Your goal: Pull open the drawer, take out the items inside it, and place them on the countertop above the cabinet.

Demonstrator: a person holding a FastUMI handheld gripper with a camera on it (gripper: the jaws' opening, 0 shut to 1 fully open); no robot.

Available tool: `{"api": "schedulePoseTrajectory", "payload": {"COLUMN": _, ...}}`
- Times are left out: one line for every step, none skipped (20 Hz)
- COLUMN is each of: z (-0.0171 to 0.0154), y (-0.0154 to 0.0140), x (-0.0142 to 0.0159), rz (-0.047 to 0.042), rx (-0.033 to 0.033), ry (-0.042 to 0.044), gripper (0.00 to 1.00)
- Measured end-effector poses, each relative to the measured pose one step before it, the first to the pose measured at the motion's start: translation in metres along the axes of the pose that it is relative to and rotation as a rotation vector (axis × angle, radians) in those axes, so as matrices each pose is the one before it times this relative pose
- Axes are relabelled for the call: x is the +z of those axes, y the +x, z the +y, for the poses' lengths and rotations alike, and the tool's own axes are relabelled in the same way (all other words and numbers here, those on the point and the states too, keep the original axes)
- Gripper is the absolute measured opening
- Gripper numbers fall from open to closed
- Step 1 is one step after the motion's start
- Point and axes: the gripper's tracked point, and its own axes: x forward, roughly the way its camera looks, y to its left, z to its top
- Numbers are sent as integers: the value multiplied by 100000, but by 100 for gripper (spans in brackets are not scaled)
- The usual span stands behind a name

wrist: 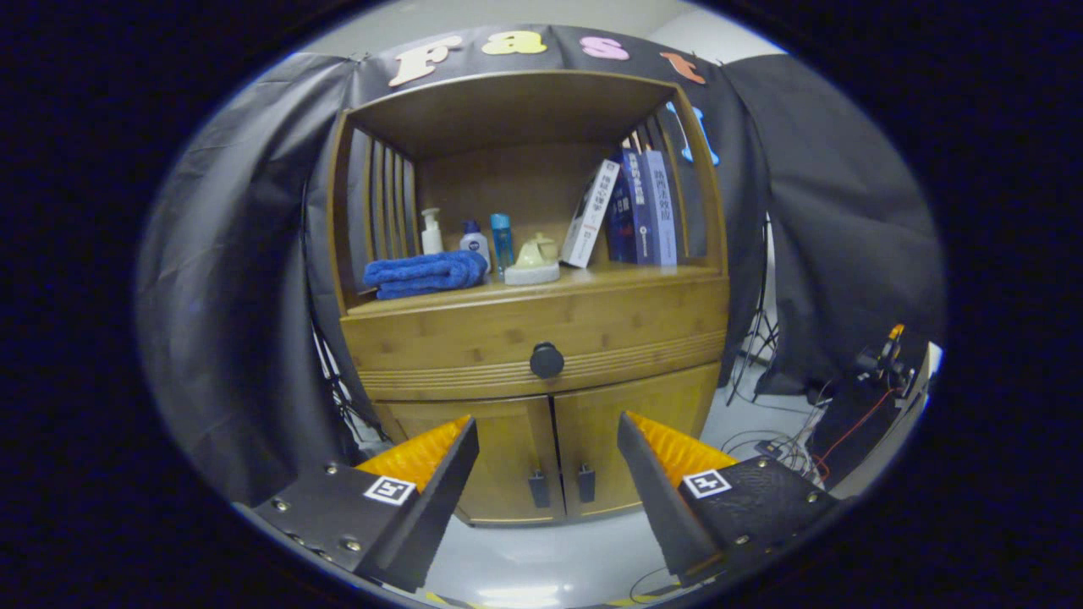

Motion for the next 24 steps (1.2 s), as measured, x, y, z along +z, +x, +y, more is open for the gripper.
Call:
{"api": "schedulePoseTrajectory", "payload": {"z": 237, "y": -671, "x": 1173, "rz": -2120, "rx": 499, "ry": -1772, "gripper": 99}}
{"api": "schedulePoseTrajectory", "payload": {"z": 257, "y": -561, "x": 1073, "rz": -1852, "rx": 716, "ry": -867, "gripper": 99}}
{"api": "schedulePoseTrajectory", "payload": {"z": 620, "y": -674, "x": 1077, "rz": -1402, "rx": 1590, "ry": -47, "gripper": 99}}
{"api": "schedulePoseTrajectory", "payload": {"z": 780, "y": -542, "x": 1187, "rz": -1708, "rx": 1487, "ry": 65, "gripper": 99}}
{"api": "schedulePoseTrajectory", "payload": {"z": 660, "y": -707, "x": 1342, "rz": -2155, "rx": 1383, "ry": 203, "gripper": 99}}
{"api": "schedulePoseTrajectory", "payload": {"z": 887, "y": -634, "x": 1535, "rz": -2351, "rx": 1677, "ry": -418, "gripper": 99}}
{"api": "schedulePoseTrajectory", "payload": {"z": 884, "y": -454, "x": 1312, "rz": -2273, "rx": 1766, "ry": -1803, "gripper": 99}}
{"api": "schedulePoseTrajectory", "payload": {"z": 695, "y": -345, "x": 1085, "rz": -2043, "rx": 1022, "ry": -3306, "gripper": 99}}
{"api": "schedulePoseTrajectory", "payload": {"z": 383, "y": -373, "x": 759, "rz": -1242, "rx": 259, "ry": -2969, "gripper": 99}}
{"api": "schedulePoseTrajectory", "payload": {"z": 482, "y": -412, "x": 653, "rz": -1127, "rx": 670, "ry": -2271, "gripper": 99}}
{"api": "schedulePoseTrajectory", "payload": {"z": 576, "y": -306, "x": 477, "rz": -1036, "rx": 738, "ry": -1084, "gripper": 99}}
{"api": "schedulePoseTrajectory", "payload": {"z": 306, "y": -480, "x": 316, "rz": -776, "rx": 388, "ry": -177, "gripper": 99}}
{"api": "schedulePoseTrajectory", "payload": {"z": 194, "y": -289, "x": 385, "rz": -841, "rx": 636, "ry": 610, "gripper": 99}}
{"api": "schedulePoseTrajectory", "payload": {"z": 54, "y": -320, "x": 147, "rz": 120, "rx": -88, "ry": 2175, "gripper": 98}}
{"api": "schedulePoseTrajectory", "payload": {"z": 31, "y": -274, "x": 278, "rz": -308, "rx": 278, "ry": 2739, "gripper": 98}}
{"api": "schedulePoseTrajectory", "payload": {"z": 44, "y": -226, "x": 306, "rz": -349, "rx": 407, "ry": 3010, "gripper": 98}}
{"api": "schedulePoseTrajectory", "payload": {"z": -220, "y": -78, "x": 276, "rz": -423, "rx": 66, "ry": 1518, "gripper": 98}}
{"api": "schedulePoseTrajectory", "payload": {"z": -383, "y": -92, "x": 180, "rz": 73, "rx": -898, "ry": 1304, "gripper": 98}}
{"api": "schedulePoseTrajectory", "payload": {"z": -448, "y": 9, "x": 98, "rz": 149, "rx": -778, "ry": 872, "gripper": 98}}
{"api": "schedulePoseTrajectory", "payload": {"z": -464, "y": -66, "x": 59, "rz": 480, "rx": -1538, "ry": 1013, "gripper": 98}}
{"api": "schedulePoseTrajectory", "payload": {"z": -365, "y": -34, "x": 101, "rz": -115, "rx": -904, "ry": 949, "gripper": 98}}
{"api": "schedulePoseTrajectory", "payload": {"z": -23, "y": -9, "x": 105, "rz": -347, "rx": 22, "ry": 1013, "gripper": 98}}
{"api": "schedulePoseTrajectory", "payload": {"z": -95, "y": 55, "x": 3, "rz": -142, "rx": 104, "ry": 683, "gripper": 98}}
{"api": "schedulePoseTrajectory", "payload": {"z": -33, "y": -54, "x": -101, "rz": 227, "rx": -36, "ry": 688, "gripper": 98}}
